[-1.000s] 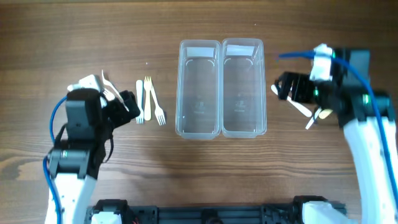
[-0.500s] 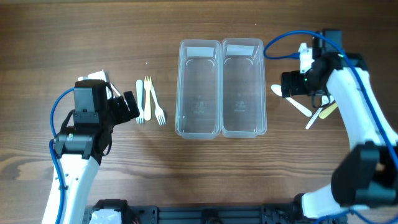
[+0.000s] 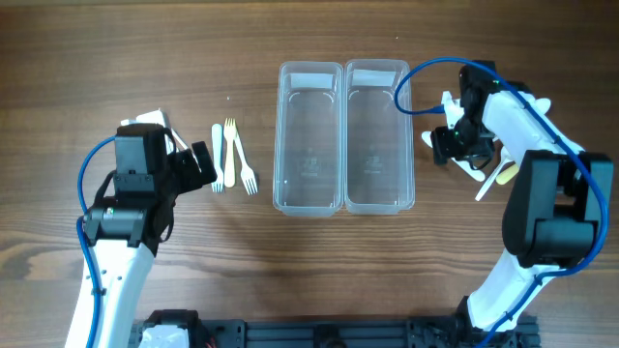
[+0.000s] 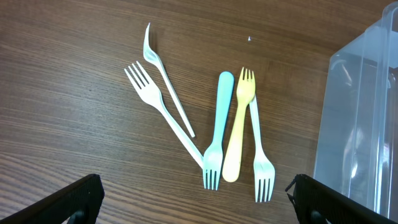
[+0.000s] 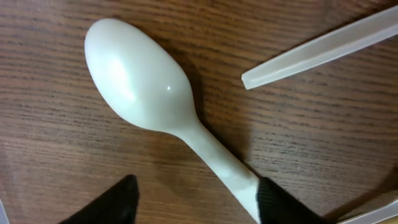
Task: Pack container
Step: 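Move the right gripper over the white spoons and lower onto one, then close the right gripper on a white spoon handle and lift it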
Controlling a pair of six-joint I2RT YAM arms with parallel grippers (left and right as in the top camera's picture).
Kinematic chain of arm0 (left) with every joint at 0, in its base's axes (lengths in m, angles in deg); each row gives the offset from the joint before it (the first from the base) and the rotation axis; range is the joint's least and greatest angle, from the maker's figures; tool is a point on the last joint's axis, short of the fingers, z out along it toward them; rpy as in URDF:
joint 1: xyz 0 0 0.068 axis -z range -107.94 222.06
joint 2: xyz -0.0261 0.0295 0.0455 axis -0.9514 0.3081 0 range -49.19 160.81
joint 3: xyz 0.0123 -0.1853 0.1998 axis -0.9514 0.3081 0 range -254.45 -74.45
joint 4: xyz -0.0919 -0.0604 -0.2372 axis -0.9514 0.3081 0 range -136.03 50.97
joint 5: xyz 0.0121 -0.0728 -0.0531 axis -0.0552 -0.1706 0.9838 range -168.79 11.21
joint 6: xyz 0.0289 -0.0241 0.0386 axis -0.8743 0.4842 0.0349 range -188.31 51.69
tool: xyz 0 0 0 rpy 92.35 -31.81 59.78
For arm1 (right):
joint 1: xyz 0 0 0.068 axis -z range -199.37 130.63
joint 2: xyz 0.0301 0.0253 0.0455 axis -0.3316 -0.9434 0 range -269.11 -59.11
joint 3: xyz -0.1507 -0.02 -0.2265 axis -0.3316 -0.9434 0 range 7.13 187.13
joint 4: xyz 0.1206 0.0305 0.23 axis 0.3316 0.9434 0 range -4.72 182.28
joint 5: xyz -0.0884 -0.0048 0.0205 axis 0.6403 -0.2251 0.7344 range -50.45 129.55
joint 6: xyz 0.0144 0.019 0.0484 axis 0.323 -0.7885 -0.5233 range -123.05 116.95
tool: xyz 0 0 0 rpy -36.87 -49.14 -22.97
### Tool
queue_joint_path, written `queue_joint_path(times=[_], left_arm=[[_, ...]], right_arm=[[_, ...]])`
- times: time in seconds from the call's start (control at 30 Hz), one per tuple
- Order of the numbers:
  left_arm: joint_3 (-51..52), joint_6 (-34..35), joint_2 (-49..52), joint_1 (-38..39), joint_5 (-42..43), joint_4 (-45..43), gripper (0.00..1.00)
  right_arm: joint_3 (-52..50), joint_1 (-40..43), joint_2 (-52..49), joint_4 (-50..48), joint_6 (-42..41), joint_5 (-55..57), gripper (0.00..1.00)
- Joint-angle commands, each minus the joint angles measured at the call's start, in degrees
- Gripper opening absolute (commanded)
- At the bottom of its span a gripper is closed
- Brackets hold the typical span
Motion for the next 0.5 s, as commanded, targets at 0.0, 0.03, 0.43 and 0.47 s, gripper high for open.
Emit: queue_joint_path(times=[0.0, 0.03, 0.43, 0.47], left_arm=[[-1.3, -0.9, 0.1, 0.3, -0.8, -0.2, 1.00], [-1.3, -0.9, 0.1, 0.3, -0.8, -0.2, 1.00], [-1.3, -0.9, 0.1, 0.3, -0.8, -0.2, 1.00], [-1.3, -0.9, 0.1, 0.3, -0.8, -0.2, 1.00]], right_arm=[[0.2, 0.2, -1.4, -0.1, -0.2, 1.0, 0.55], [0.1, 0.2, -1.4, -0.1, -0.2, 1.0, 0.51], [0.1, 0.2, -1.4, -3.6, -0.2, 1.0, 0.55], [0.1, 0.2, -1.4, -3.6, -0.2, 1.0, 0.55]])
